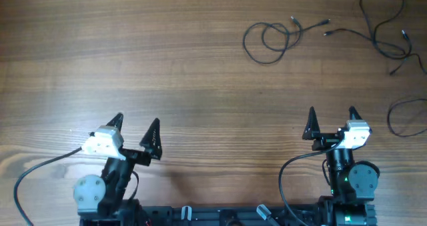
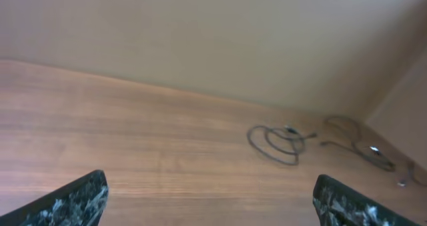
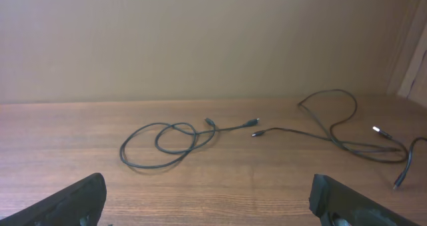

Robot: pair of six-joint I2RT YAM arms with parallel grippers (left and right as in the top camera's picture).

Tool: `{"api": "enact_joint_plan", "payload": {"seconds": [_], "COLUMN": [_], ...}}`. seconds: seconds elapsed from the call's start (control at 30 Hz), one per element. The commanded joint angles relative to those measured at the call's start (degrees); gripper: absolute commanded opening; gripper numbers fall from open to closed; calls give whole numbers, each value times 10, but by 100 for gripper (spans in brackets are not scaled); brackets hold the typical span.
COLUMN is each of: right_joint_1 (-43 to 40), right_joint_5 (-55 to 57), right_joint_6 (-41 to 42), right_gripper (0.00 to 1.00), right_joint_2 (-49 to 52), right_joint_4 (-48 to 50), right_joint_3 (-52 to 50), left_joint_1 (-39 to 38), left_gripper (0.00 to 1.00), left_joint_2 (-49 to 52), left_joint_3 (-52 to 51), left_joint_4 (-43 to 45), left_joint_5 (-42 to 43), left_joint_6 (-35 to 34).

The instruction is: Untangle cables

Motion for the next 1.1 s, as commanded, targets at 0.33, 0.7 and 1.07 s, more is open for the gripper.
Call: {"api": "enact_joint_plan", "payload": {"seconds": [0.33, 0.7, 1.07], "right_joint_1": [-2, -2, -2], "right_joint_5": [-5, -5, -5], "right_joint_6": [-7, -7, -7], "right_gripper": [100, 100, 100], "right_joint_2": [-6, -6, -6], "right_joint_4": [2, 2, 2], "right_joint_3": [-1, -1, -1], "left_joint_1": [3, 2, 2], "left_gripper": [100, 100, 100], "left_joint_2": [-6, -8, -7], "left_joint_3": [-150, -150, -150], "left_joint_4": [138, 140, 140], "left_joint_5": [-91, -87, -87], "left_joint_6": [96, 112, 112]}}
